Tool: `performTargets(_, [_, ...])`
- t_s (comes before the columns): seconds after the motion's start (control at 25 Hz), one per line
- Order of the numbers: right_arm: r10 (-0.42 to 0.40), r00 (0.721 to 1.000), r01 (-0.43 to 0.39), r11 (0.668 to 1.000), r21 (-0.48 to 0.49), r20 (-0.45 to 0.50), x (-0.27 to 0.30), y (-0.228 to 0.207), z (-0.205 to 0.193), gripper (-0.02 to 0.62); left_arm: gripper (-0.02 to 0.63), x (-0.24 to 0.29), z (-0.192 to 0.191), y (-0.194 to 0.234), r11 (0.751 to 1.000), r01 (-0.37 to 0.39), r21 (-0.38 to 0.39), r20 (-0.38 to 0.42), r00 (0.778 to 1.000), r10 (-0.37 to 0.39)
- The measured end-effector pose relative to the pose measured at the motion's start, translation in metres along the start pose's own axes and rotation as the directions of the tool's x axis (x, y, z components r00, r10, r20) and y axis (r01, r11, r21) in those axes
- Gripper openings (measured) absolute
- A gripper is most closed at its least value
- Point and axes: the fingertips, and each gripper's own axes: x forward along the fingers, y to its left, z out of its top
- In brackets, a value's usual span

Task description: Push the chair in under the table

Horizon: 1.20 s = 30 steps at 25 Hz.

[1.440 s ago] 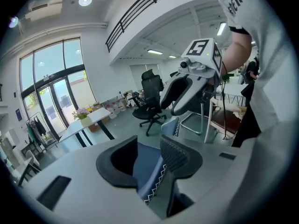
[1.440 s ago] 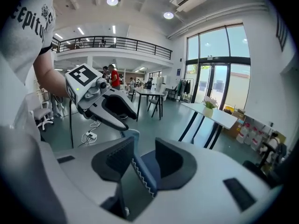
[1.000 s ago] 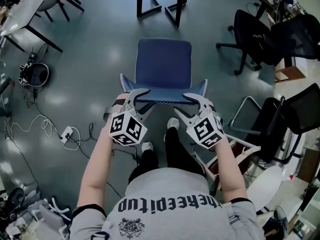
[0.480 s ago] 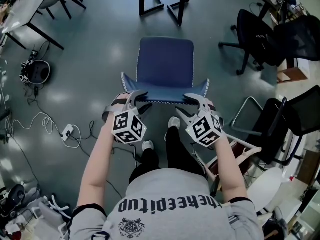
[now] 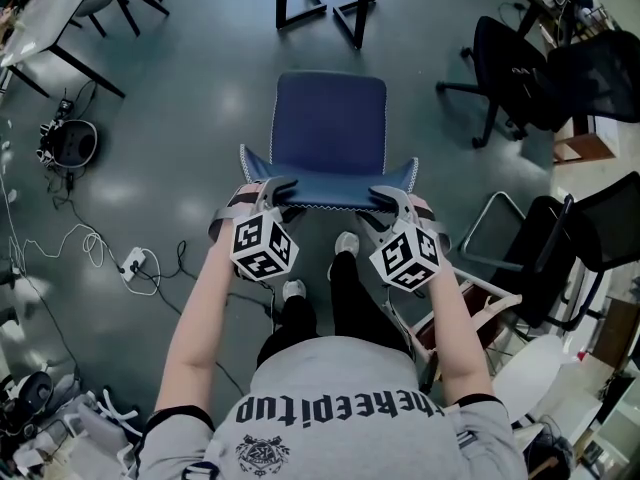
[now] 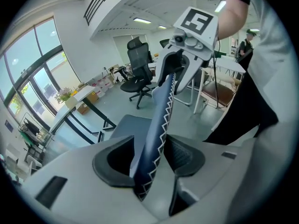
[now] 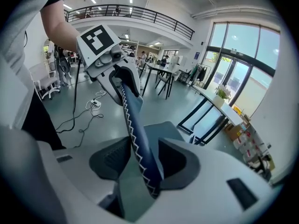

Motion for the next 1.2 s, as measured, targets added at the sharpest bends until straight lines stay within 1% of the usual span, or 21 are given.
performTargets(0.16, [0.003, 1.0, -0.003, 1.0, 0.029, -0.017, 0.006, -0.002, 0.001, 0.192, 0.198, 0.002, -0.002, 0.002, 1.0, 0.018, -0.02, -0.006, 1.0, -0.018])
performTargets(0.28, [-0.001, 1.0, 0.002, 0.999, 0.039, -0.016, 0.008, -0.005, 0.001, 0.183, 0.174, 0.003, 0.0, 0.002, 1.0, 0.024, -0.005, -0.007, 1.0, -0.024])
performTargets(0.36, [-0.012, 1.0, 0.012, 0.999, 0.035, -0.008, 0.007, -0.006, 0.0, 0.178, 0.164, 0.003, 0.001, 0.002, 1.0, 0.013, 0.008, 0.0, 1.0, -0.013])
performTargets(0.48, [-0.007, 1.0, 0.007, 1.0, 0.003, 0.003, 0.009, -0.005, 0.001, 0.161, 0.149, 0.004, 0.001, 0.002, 0.999, -0.004, 0.033, 0.008, 1.0, 0.004])
performTargets(0.6, [-0.004, 1.0, 0.005, 0.998, -0.057, 0.018, 0.01, -0.003, 0.002, 0.132, 0.131, 0.004, 0.0, 0.002, 0.998, 0.012, 0.055, 0.009, 1.0, -0.012])
performTargets(0.68, [-0.009, 1.0, 0.011, 0.996, -0.086, 0.025, 0.012, -0.005, 0.004, 0.115, 0.123, 0.006, 0.001, 0.006, 0.998, 0.006, 0.065, 0.009, 1.0, -0.007])
performTargets(0.88, [0.008, 0.999, -0.005, 0.995, -0.103, 0.037, 0.019, -0.016, 0.009, 0.104, 0.121, 0.01, 0.0, 0.021, 0.998, 0.015, 0.057, 0.0, 1.0, -0.016])
performTargets(1.04, [0.018, 0.998, -0.012, 0.994, -0.112, 0.056, 0.024, -0.028, 0.012, 0.101, 0.123, 0.015, 0.003, 0.035, 0.999, 0.005, 0.049, 0.005, 1.0, -0.005])
performTargets(1.2, [0.048, 0.996, -0.039, 0.991, -0.127, 0.069, 0.028, -0.039, 0.013, 0.095, 0.124, 0.02, 0.006, 0.044, 0.999, 0.004, 0.038, 0.005, 1.0, -0.004])
